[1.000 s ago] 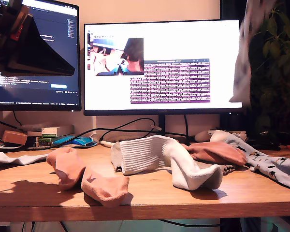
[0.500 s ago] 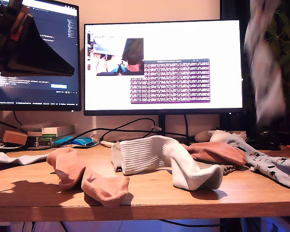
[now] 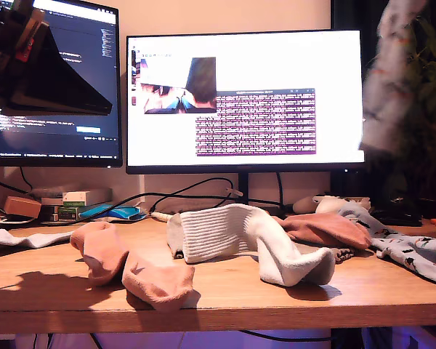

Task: Pair up the socks based on colour and pattern, by placing them on top of one another

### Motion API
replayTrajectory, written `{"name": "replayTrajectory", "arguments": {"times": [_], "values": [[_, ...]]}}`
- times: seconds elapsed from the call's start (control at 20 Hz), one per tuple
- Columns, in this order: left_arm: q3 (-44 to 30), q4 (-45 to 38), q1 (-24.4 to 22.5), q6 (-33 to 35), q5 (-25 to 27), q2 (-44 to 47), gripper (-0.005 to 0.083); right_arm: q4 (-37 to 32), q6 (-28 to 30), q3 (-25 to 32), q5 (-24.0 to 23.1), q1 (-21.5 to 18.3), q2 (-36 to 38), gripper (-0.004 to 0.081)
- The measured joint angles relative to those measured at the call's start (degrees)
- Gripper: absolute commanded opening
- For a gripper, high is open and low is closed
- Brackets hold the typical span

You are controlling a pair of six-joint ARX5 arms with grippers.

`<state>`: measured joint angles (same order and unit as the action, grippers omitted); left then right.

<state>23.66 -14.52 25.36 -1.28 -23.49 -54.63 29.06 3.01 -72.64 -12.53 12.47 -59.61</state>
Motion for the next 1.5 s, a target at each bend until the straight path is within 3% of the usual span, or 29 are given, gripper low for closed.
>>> {"name": "replayTrajectory", "arguments": {"times": [0.5, 0.65, 0.85, 1.05, 1.2, 1.35, 1.5], "values": [[0.00, 0.28, 0.00, 0.00, 0.00, 0.00, -0.0019, 5.09, 3.06, 0.87, 0.13, 0.00, -0.83, -0.0013], [0.00, 0.20, 0.00, 0.00, 0.02, 0.00, -0.0019, -0.50, 5.11, 0.87, 0.42, 0.00, -4.46, -0.0013], [0.00, 0.15, 0.00, 0.00, 0.02, 0.00, -0.0019, -13.57, 6.14, 0.68, 1.44, 0.00, -13.81, -0.0013], [0.00, 0.33, 0.00, 0.00, 0.02, 0.00, -0.0019, -17.99, 6.29, -5.31, 1.11, 0.00, -22.18, -0.0013], [0.00, 0.72, 0.00, 0.00, 0.00, 0.00, -0.0019, -18.78, 8.28, -9.79, -1.84, 0.00, -24.09, -0.0013], [0.00, 1.55, 0.00, 0.00, 0.02, 0.00, -0.0019, -14.32, 8.83, -10.78, -2.91, -0.09, -24.04, -0.0013], [0.00, 1.70, 0.00, 0.00, 0.00, 0.00, -0.0019, 0.20, 6.08, -10.78, -1.38, -0.11, -24.13, -0.0013]]}}
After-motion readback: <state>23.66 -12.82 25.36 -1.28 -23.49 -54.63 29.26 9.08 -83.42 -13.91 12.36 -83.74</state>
